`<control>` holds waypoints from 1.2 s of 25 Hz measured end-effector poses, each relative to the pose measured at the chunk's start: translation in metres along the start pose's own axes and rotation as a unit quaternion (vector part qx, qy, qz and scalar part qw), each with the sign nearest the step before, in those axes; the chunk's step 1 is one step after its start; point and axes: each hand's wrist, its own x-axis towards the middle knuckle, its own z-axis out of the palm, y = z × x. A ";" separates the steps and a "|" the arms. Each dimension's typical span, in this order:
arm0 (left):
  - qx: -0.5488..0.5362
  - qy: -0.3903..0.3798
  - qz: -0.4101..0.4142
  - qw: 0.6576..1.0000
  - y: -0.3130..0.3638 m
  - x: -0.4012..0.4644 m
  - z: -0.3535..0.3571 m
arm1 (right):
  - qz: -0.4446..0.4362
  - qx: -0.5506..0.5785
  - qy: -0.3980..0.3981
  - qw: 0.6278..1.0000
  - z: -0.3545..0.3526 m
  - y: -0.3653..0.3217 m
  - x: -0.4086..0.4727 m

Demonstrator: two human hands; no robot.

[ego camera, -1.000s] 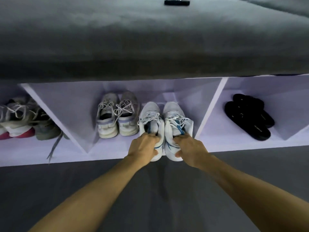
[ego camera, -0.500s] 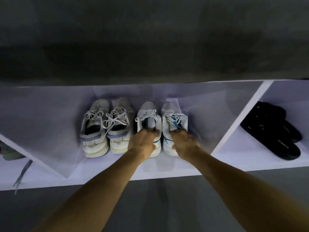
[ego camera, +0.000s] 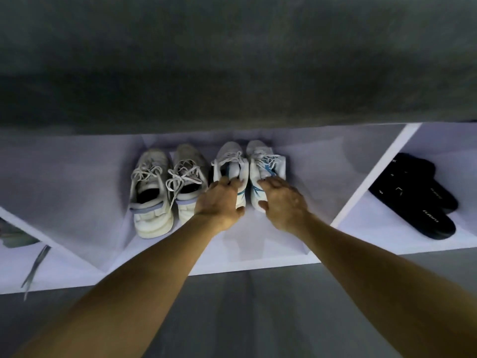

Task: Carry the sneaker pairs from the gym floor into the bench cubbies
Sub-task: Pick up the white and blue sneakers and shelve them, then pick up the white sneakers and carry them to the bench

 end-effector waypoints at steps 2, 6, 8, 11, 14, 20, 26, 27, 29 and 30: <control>0.004 -0.017 0.006 1.000 0.006 -0.016 -0.017 | 0.002 0.025 -0.020 0.999 -0.018 -0.009 -0.019; 0.021 -0.053 0.028 0.998 0.023 -0.060 -0.064 | 0.000 0.061 -0.052 0.997 -0.067 -0.026 -0.062; 0.028 -0.073 0.031 0.996 0.032 -0.084 -0.094 | -0.006 0.071 -0.072 0.995 -0.098 -0.033 -0.083; 0.047 -0.108 0.028 0.993 0.047 -0.123 -0.148 | 0.006 0.061 -0.132 0.989 -0.158 -0.047 -0.114; 0.039 -0.094 0.040 0.994 0.063 -0.158 -0.206 | -0.012 0.013 -0.169 0.985 -0.219 -0.059 -0.141; 0.042 -0.003 0.058 0.997 0.115 -0.199 -0.352 | -0.044 0.032 -0.106 0.993 -0.375 -0.075 -0.171; 0.044 0.046 0.073 0.995 0.187 -0.243 -0.587 | -0.055 0.054 -0.023 0.997 -0.617 -0.126 -0.192; 0.040 0.047 0.074 0.995 0.201 -0.258 -0.633 | -0.061 0.049 -0.026 0.997 -0.666 -0.139 -0.201; 0.037 0.049 0.078 0.995 0.227 -0.290 -0.728 | -0.066 0.046 -0.032 0.996 -0.765 -0.162 -0.226; 0.034 0.053 0.084 0.994 0.239 -0.306 -0.775 | -0.066 0.048 -0.029 0.996 -0.814 -0.173 -0.239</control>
